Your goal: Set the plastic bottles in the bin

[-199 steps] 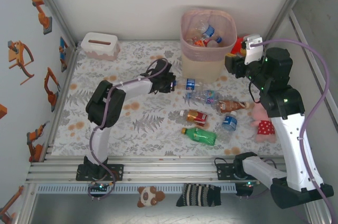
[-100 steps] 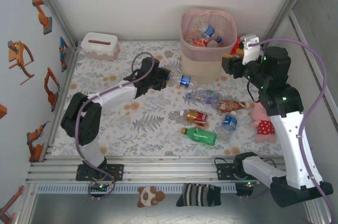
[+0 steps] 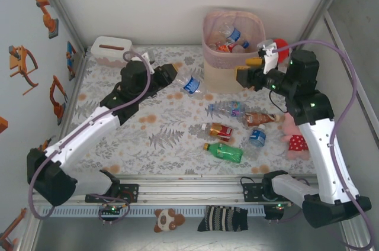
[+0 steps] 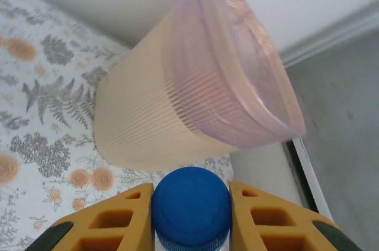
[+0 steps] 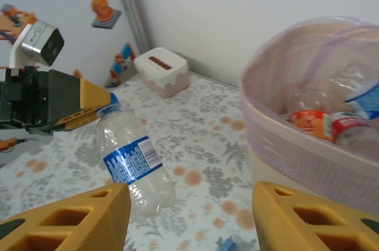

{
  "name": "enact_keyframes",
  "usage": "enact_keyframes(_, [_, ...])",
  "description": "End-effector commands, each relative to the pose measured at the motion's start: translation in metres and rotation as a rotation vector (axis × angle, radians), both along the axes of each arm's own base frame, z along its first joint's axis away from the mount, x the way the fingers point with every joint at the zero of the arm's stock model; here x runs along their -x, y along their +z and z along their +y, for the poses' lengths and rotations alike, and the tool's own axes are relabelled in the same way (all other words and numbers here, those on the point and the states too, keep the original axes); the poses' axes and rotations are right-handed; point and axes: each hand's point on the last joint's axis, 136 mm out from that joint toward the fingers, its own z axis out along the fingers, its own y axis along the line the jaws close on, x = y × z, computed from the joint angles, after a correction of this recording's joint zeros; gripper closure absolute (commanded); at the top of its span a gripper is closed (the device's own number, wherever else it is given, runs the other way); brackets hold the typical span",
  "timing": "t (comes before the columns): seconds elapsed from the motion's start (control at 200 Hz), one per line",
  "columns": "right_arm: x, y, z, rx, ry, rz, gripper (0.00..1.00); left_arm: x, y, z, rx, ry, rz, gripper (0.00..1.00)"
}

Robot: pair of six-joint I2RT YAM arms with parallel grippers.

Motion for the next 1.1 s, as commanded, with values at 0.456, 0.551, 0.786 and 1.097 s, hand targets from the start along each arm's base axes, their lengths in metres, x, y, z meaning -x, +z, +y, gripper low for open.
enact_keyframes(0.456, [0.046,-0.020,0.095,0.115,0.399,-0.108,0.29,0.079,0.077,-0.023,-0.119,-0.449,-0.504,0.80])
enact_keyframes(0.551, [0.042,-0.032,0.108,0.173,0.384,-0.132,0.21,0.080,0.081,-0.022,-0.114,-0.442,-0.518,0.80])
enact_keyframes(0.786, [0.029,-0.051,0.131,0.220,0.378,-0.137,0.16,0.082,0.088,-0.022,-0.104,-0.447,-0.536,0.82])
enact_keyframes(1.097, [0.024,-0.081,0.150,0.278,0.447,-0.138,0.20,0.083,0.090,-0.024,-0.097,-0.460,-0.543,0.80])
